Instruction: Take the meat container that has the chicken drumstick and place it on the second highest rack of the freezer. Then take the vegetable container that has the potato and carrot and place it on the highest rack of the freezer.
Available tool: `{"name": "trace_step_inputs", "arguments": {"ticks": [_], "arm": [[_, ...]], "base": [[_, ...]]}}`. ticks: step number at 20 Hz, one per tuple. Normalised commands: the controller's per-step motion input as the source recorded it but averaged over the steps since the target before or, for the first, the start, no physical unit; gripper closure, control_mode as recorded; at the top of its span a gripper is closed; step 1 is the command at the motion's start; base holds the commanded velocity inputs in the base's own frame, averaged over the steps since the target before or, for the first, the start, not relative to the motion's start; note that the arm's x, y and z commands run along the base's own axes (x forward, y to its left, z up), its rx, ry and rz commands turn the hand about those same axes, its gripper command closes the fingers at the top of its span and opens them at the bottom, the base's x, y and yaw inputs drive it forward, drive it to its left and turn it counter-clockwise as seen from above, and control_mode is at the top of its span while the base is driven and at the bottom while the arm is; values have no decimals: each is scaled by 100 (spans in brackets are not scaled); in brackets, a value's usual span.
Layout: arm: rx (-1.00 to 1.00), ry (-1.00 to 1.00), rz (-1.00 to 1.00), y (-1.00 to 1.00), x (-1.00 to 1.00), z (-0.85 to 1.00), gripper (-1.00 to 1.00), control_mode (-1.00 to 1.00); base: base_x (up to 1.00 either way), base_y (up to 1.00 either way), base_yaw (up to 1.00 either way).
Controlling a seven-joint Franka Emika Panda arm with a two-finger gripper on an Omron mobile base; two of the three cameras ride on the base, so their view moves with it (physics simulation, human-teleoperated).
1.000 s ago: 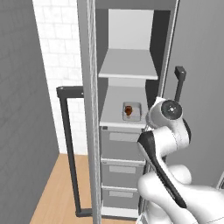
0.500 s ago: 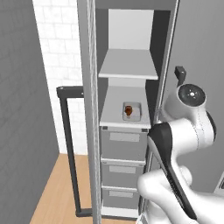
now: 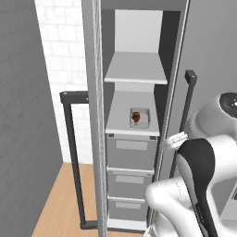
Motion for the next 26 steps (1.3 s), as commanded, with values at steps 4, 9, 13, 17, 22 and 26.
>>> {"name": "trace_step_inputs", "arguments": {"ticks": [4, 9, 13, 17, 22, 26], "arm": [[58, -23, 0, 10, -3, 7, -100, -100], [55, -23, 0, 69, 17, 29, -100, -100], [44, -2, 0, 100, 41, 16, -100, -100], [28, 0, 3, 90, 56, -2, -100, -100], [20, 1, 14, 69, 69, -20, -100, -100], [12, 2, 15, 76, 72, -18, -100, -100]], "base": [[0, 0, 0], [0, 0, 0], [0, 0, 0], [0, 0, 0], [0, 0, 0], [0, 0, 0]]}}
